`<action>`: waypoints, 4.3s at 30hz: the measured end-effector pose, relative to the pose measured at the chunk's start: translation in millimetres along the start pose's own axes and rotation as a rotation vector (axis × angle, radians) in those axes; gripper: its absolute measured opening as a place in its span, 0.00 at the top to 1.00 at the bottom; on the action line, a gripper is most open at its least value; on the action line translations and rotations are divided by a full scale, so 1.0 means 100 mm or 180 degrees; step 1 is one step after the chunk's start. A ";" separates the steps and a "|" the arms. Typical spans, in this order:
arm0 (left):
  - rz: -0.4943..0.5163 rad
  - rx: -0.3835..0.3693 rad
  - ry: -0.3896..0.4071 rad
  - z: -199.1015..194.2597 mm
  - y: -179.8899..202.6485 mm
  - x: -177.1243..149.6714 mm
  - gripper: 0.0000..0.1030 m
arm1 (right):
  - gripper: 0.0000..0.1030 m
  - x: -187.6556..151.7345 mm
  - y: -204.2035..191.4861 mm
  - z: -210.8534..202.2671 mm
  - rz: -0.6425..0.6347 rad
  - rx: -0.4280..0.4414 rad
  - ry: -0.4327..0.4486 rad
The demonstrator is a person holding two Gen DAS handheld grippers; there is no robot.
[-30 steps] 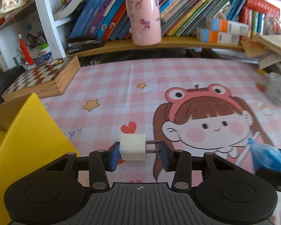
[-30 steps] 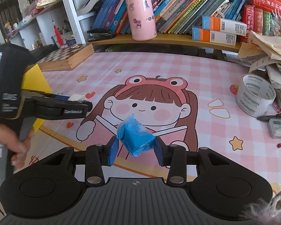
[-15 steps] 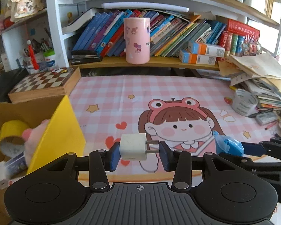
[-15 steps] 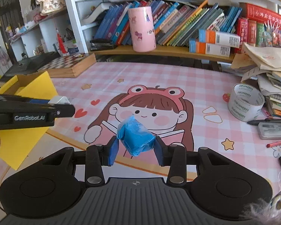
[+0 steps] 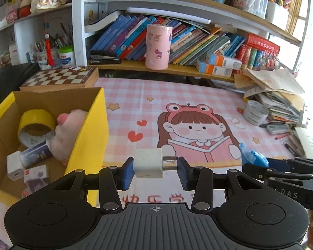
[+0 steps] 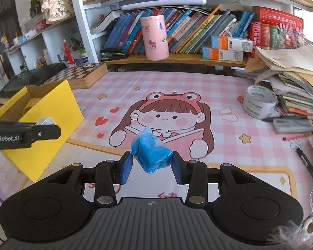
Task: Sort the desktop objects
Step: 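Carry the white plug and blue item together toward the yellow box, then lower the plug and blue item into the yellow box and open both grippers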
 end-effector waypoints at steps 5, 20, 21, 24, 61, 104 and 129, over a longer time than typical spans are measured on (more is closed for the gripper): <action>0.0037 -0.0111 0.0008 -0.17 -0.04 -0.06 0.59 | 0.64 -0.10 -0.09 -0.09 0.0236 -0.0013 -0.0082; 0.0133 -0.0355 0.0079 -0.52 -0.15 -0.27 0.59 | 0.64 -0.20 -0.51 -0.35 0.0148 -0.0162 -0.0073; 0.0142 -0.0355 0.0071 -0.54 -0.17 -0.29 0.59 | 0.64 -0.21 -0.54 -0.36 0.0140 -0.0163 -0.0078; 0.0155 -0.0366 0.0043 -0.61 -0.27 -0.36 0.59 | 0.64 -0.24 -0.65 -0.38 0.0125 -0.0171 -0.0101; 0.0264 -0.0379 -0.0089 -1.44 -1.46 -0.97 0.59 | 0.65 -0.84 -2.36 -0.76 0.0036 -0.0086 -0.0304; -0.0147 0.0163 0.0363 -1.64 -2.30 -0.48 0.59 | 0.65 -0.26 -3.13 -0.47 -0.0407 0.0433 -0.0130; -0.0081 0.0440 0.0551 -0.67 -2.05 0.53 0.59 | 0.65 1.08 -2.40 0.37 -0.0842 0.0261 0.0503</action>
Point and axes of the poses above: each gripper's, at about its wrist camera, not at the fingertips, and z roughly the way its jaws point, y to its right, x to its top, the point moved 8 cm from there along z, roughly the way its jaws point, and after that the axes turned 10 degrees about -z, right-handed, at the moved point
